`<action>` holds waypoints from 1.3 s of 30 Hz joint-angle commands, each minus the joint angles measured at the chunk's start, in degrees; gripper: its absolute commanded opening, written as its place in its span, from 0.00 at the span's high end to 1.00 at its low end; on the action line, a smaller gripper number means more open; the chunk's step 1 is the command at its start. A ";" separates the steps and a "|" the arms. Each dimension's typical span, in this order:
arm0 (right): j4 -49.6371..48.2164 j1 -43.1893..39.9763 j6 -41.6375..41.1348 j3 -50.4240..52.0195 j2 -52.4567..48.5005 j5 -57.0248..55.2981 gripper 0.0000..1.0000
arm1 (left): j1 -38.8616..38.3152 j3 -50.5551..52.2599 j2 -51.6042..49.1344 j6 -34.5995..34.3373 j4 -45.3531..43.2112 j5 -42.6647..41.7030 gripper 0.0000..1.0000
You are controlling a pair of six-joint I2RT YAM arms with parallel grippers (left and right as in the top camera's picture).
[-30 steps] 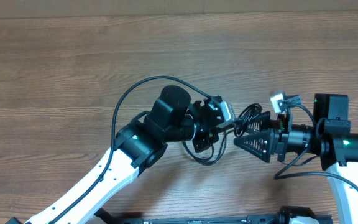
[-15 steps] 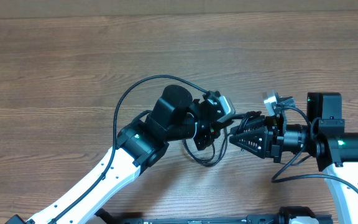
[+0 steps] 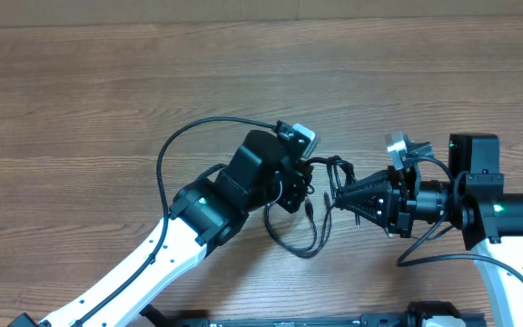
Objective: Untangle cables
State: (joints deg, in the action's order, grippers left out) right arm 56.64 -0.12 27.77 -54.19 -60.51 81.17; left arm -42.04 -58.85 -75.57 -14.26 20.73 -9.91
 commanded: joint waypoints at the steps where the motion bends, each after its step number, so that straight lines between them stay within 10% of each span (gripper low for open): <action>1: 0.24 0.48 1.27 -0.15 0.66 5.29 0.96 | 0.39 -1.09 -0.83 -6.45 0.76 6.60 0.96; 11: 0.24 0.48 1.20 -0.15 0.66 6.29 0.95 | 0.44 -1.09 -0.83 -7.78 1.55 7.32 0.96; 15: 0.68 0.48 0.09 -0.15 0.66 3.56 0.63 | 0.42 -1.09 -0.83 -2.34 1.05 2.58 0.96; 23: 0.04 0.39 -6.51 -0.15 0.66 -6.01 0.33 | 0.37 -1.09 -0.81 16.76 -3.48 -17.16 0.96; 39: 0.59 0.37 -9.79 -0.15 0.66 -14.69 0.28 | 0.39 -1.09 -0.83 21.90 -4.61 -22.86 0.96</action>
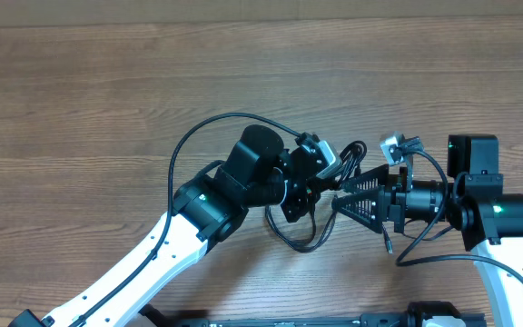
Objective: Untangle cables
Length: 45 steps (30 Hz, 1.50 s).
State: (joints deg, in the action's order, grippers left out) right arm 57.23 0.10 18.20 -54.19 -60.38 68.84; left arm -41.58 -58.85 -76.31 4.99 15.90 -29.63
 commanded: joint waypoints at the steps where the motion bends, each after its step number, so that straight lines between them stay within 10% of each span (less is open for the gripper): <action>1: 0.07 0.15 -0.22 -0.15 0.52 -2.54 0.28 | -0.07 -1.09 -0.09 2.75 0.52 -2.97 0.96; 37: 2.03 0.15 -0.22 -0.15 0.52 -8.00 0.18 | -0.02 -1.09 -0.07 2.73 3.13 5.53 0.96; 45: 1.60 0.20 -0.22 -0.15 0.52 -7.74 0.34 | -0.02 -1.09 -0.07 2.73 2.21 -2.58 0.96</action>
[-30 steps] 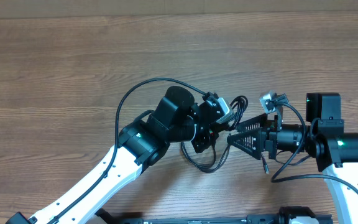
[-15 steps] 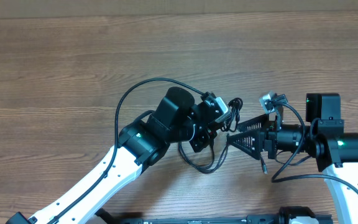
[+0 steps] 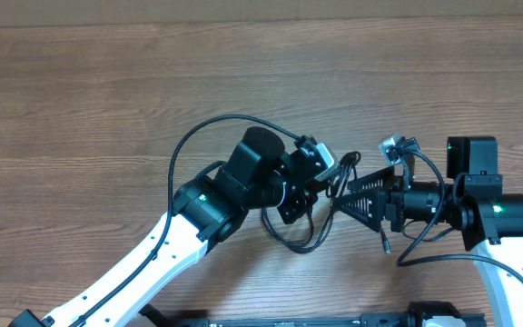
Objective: Untangle cables
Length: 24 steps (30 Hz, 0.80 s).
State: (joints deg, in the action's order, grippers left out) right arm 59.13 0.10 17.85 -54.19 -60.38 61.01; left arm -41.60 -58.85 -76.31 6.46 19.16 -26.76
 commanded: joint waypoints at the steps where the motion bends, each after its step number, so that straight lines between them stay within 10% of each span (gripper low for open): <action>1: -0.31 0.22 0.13 -0.15 0.52 0.22 0.36 | 0.00 -1.09 -0.07 1.27 -1.33 -6.71 0.96; 13: -1.62 0.22 0.57 -0.15 0.52 6.73 0.57 | -0.87 -1.09 -0.09 -0.72 -3.58 -9.29 0.96; 20: -1.86 0.22 1.09 -0.15 0.52 9.42 0.93 | -0.87 -1.09 -0.09 -0.92 -4.26 -8.72 0.96; 24: -1.38 0.57 3.87 -0.15 0.52 12.57 0.96 | -0.85 -1.09 -0.11 -0.94 -4.22 -8.66 0.96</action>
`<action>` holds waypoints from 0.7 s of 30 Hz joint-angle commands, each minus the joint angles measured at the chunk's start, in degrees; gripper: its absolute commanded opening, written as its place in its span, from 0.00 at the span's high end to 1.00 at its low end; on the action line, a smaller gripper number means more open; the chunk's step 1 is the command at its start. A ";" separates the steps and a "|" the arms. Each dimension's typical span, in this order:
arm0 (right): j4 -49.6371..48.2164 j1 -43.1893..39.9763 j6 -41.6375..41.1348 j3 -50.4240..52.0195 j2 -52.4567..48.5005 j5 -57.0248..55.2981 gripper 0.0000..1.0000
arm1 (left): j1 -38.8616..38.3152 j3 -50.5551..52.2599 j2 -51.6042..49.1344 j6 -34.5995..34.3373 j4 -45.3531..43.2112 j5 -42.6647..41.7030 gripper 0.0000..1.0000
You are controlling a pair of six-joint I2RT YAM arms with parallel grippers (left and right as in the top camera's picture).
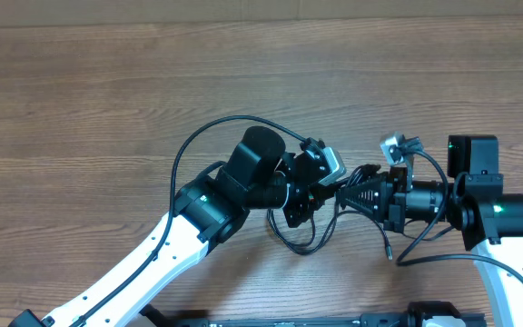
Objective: Untangle cables
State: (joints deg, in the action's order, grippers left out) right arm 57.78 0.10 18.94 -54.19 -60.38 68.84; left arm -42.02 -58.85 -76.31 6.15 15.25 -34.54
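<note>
A black cable tangle [300, 238] lies at the table's near middle, one loop hanging toward the front edge. In the overhead view my left gripper [314, 186] sits over the top of the tangle, apparently shut on a strand. The fingertips themselves are hidden under the wrist. My right gripper [343, 194] points left and meets the left one tip to tip. Its fingers form a narrow wedge that looks shut on a strand of the same tangle. A loose cable end [389, 251] dangles below the right wrist.
The wooden table [152, 82] stretches away to the back and the left. A robot lead [216, 127] arcs out from the left arm. The black base rail [334, 320] runs along the front edge.
The right gripper's wedge looks narrower and its tip sits a little higher, closer against the left gripper. The left wrist has shifted slightly right. The loop below has barely changed.
At first both grippers met at the tangle, the left lower and further left. Then the left gripper was higher and to the right, with strands lifted between the two. Since then both have stayed tip to tip at the tangle, the right wedge widening, then narrowing.
</note>
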 commanded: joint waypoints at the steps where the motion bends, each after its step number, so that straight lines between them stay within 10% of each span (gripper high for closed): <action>1: -0.04 0.94 3.74 -0.15 0.52 5.60 0.96 | -0.44 -1.09 -0.11 -0.83 -0.33 -0.87 0.96; 21: -6.10 2.51 8.15 -0.17 0.52 21.09 0.96 | -0.46 -1.07 -0.20 -3.63 4.55 0.00 0.96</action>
State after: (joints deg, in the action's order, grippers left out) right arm 52.16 1.98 26.33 -54.17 -60.38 84.66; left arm -42.02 -58.87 -76.31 3.33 18.76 -34.76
